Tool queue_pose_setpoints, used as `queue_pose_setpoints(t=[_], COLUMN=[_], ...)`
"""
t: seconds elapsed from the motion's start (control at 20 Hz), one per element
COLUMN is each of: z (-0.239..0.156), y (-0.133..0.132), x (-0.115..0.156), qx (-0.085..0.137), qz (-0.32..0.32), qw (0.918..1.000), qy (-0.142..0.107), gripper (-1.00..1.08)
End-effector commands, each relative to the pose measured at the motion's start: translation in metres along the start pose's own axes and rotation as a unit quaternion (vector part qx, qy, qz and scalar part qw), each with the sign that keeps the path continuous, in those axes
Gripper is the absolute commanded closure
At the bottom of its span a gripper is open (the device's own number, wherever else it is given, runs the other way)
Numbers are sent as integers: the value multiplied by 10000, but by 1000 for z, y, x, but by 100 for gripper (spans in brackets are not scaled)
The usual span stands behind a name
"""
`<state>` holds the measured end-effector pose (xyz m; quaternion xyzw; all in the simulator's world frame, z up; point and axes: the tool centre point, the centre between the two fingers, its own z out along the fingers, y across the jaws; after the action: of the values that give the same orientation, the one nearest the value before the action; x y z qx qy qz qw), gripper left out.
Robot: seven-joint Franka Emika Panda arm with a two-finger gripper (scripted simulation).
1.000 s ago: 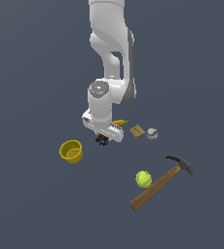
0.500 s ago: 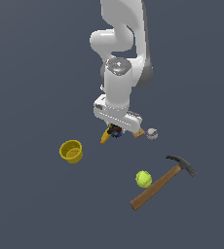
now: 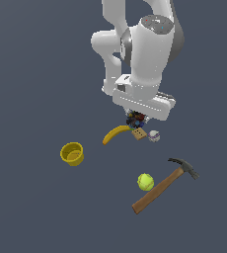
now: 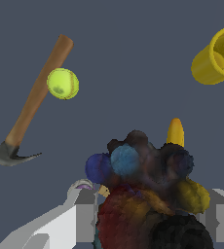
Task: Pick up a designated object from a clutter of objects.
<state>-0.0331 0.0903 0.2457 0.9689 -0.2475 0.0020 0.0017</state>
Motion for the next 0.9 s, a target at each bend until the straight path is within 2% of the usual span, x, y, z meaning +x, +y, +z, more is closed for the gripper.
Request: queue_pose_setpoints(t=[0.0,0.45,0.85], z=[-25,-101,-137], y=[-17,-73,-100], x=[-7,-26,-34], qx=[0,6,11], qz=[3,-2,-2], qw=[10000,10000,10000], qy=[1,-14,-23], gripper=[108,108,108])
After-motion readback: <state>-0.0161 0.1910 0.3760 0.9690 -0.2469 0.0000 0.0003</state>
